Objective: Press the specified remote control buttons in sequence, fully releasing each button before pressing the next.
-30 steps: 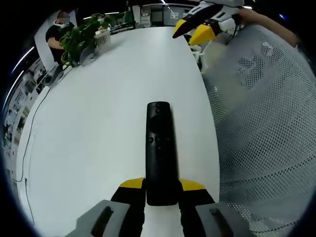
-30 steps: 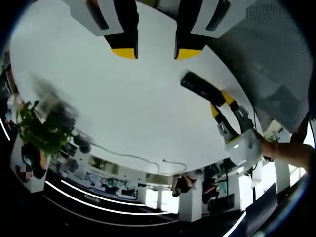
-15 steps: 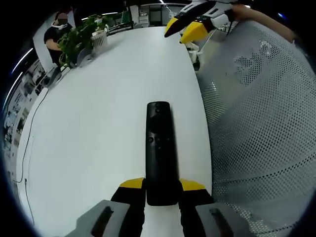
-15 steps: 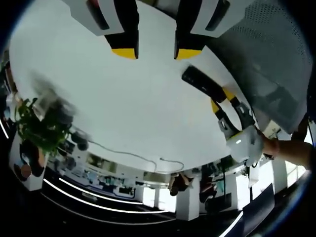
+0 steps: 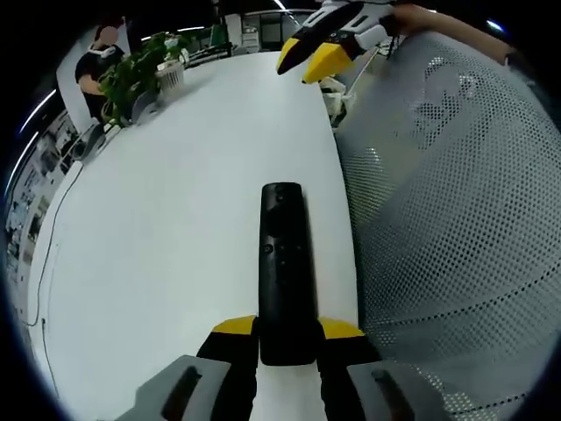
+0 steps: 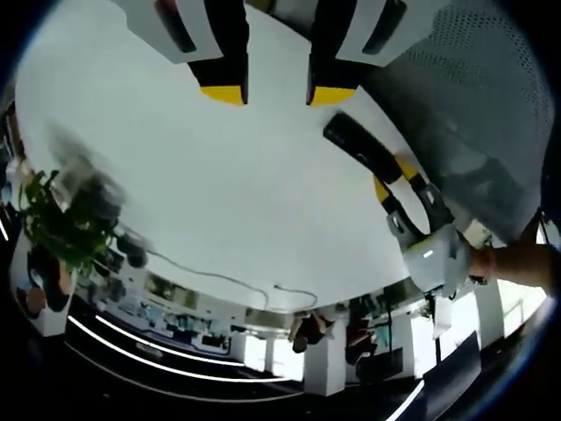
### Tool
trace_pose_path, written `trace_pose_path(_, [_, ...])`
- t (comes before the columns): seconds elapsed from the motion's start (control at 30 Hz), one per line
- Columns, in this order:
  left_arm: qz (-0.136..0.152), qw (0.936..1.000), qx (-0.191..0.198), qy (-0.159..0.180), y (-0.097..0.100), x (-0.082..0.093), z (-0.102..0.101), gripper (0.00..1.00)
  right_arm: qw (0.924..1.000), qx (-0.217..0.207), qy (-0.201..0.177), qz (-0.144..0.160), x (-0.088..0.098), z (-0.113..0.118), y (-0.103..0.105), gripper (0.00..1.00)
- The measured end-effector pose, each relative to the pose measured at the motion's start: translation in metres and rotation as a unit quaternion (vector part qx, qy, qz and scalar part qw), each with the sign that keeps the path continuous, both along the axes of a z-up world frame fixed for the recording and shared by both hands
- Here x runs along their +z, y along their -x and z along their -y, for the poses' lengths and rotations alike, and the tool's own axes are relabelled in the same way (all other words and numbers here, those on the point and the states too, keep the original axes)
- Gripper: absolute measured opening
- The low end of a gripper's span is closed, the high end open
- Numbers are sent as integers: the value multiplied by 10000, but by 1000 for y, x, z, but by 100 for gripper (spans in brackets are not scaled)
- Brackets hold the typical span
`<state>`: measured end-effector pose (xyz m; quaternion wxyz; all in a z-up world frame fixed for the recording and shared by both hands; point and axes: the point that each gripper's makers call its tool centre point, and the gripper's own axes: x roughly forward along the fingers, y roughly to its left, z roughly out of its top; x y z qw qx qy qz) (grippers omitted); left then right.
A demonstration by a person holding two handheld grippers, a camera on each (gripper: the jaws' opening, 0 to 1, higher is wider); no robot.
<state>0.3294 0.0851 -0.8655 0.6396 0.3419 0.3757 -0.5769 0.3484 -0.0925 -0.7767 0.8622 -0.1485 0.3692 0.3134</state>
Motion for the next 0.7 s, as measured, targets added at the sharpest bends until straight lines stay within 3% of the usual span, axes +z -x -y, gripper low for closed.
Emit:
trace_pose_path(0.07, [-6, 10000, 26, 59, 0, 0, 0, 26, 9997, -49, -216, -86, 1, -2, 1, 23])
trace_pose_path(0.3, [2, 10000, -38, 62, 0, 0, 0, 26, 9987, 27, -448, -245, 0, -9, 5, 17])
trace_pose_path(0.43, [-11, 10000, 25, 41, 0, 0, 0, 26, 9979, 247, -466, -382, -3, -16, 12, 12])
trace_pose_path(0.57, [-14, 9999, 55, 96, 1, 0, 0, 26, 9964, 598, -295, -514, -7, -23, 18, 0])
trace_pose_path(0.7, [-10, 9999, 44, 105, 1, 0, 0, 26, 9940, 888, -216, -592, -7, -29, 20, 0])
